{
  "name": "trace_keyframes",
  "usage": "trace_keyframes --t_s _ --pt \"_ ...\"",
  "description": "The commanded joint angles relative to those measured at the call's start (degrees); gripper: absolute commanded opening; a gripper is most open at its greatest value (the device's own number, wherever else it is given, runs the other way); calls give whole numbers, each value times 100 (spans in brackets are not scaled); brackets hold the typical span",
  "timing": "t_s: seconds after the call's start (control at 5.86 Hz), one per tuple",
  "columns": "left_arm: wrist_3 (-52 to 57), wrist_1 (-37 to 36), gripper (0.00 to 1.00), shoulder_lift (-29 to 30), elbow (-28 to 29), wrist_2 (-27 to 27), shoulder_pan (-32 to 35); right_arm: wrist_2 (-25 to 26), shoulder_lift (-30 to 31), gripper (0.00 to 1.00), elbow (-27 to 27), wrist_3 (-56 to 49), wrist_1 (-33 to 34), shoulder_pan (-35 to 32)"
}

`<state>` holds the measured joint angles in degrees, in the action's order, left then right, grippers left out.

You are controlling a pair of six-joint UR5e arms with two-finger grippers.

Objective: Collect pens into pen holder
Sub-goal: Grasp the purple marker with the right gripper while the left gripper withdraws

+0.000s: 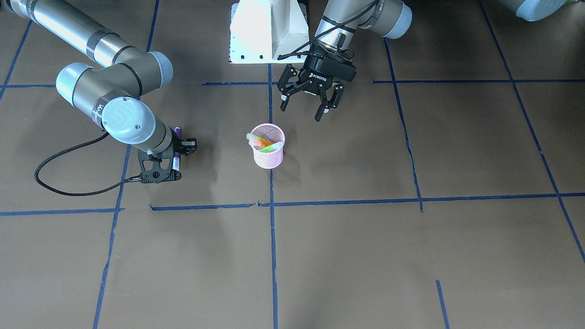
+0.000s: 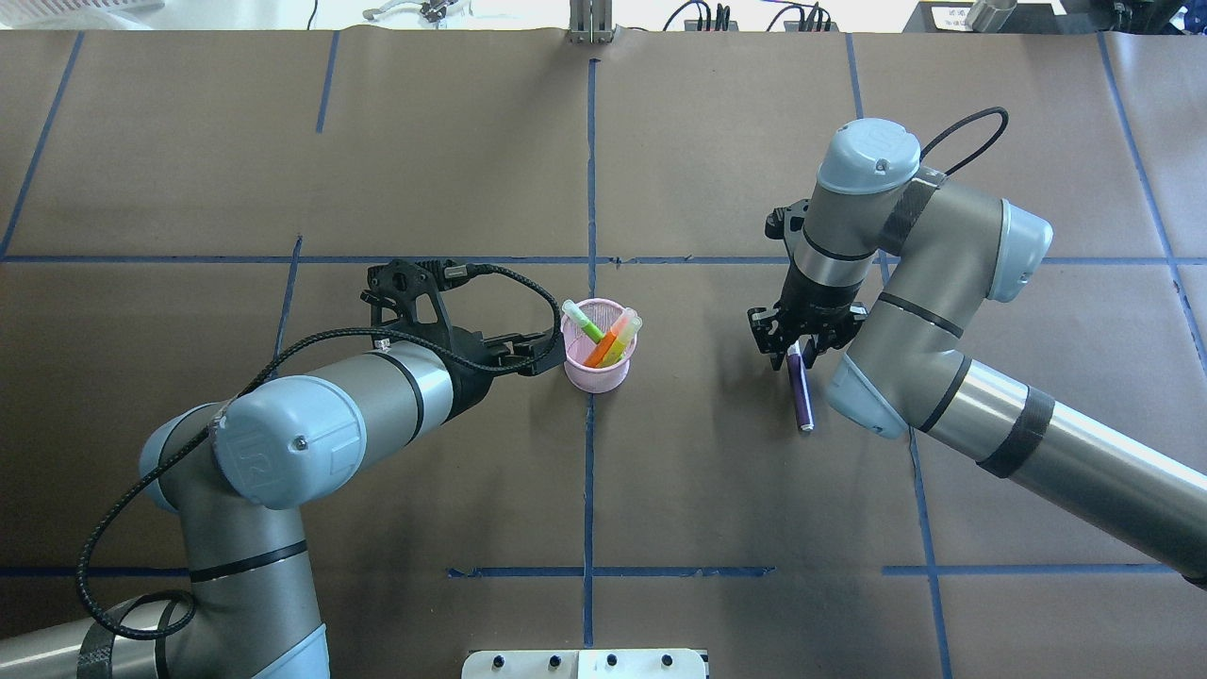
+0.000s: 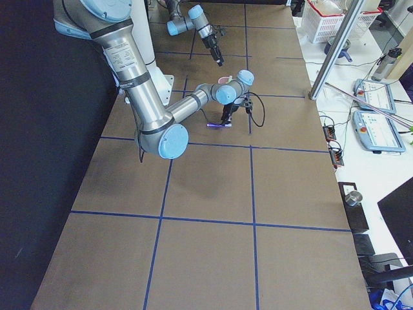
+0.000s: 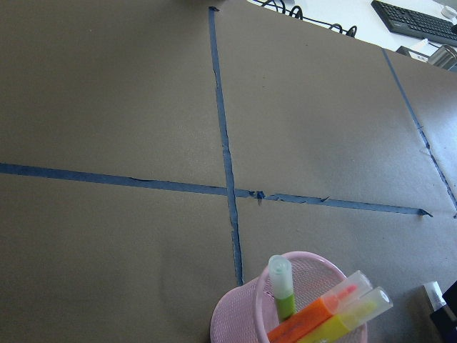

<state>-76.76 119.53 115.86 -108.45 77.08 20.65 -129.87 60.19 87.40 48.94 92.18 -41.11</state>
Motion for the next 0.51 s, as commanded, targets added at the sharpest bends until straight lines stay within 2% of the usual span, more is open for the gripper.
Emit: trace_keyframes --t_s 0.0,0.34 --pt "-32 9 100 -2 26 0 0 23 46 44 -30 1 28 -11" --pt "-32 157 100 -256 -27 -9 0 14 20 26 -100 10 64 -20"
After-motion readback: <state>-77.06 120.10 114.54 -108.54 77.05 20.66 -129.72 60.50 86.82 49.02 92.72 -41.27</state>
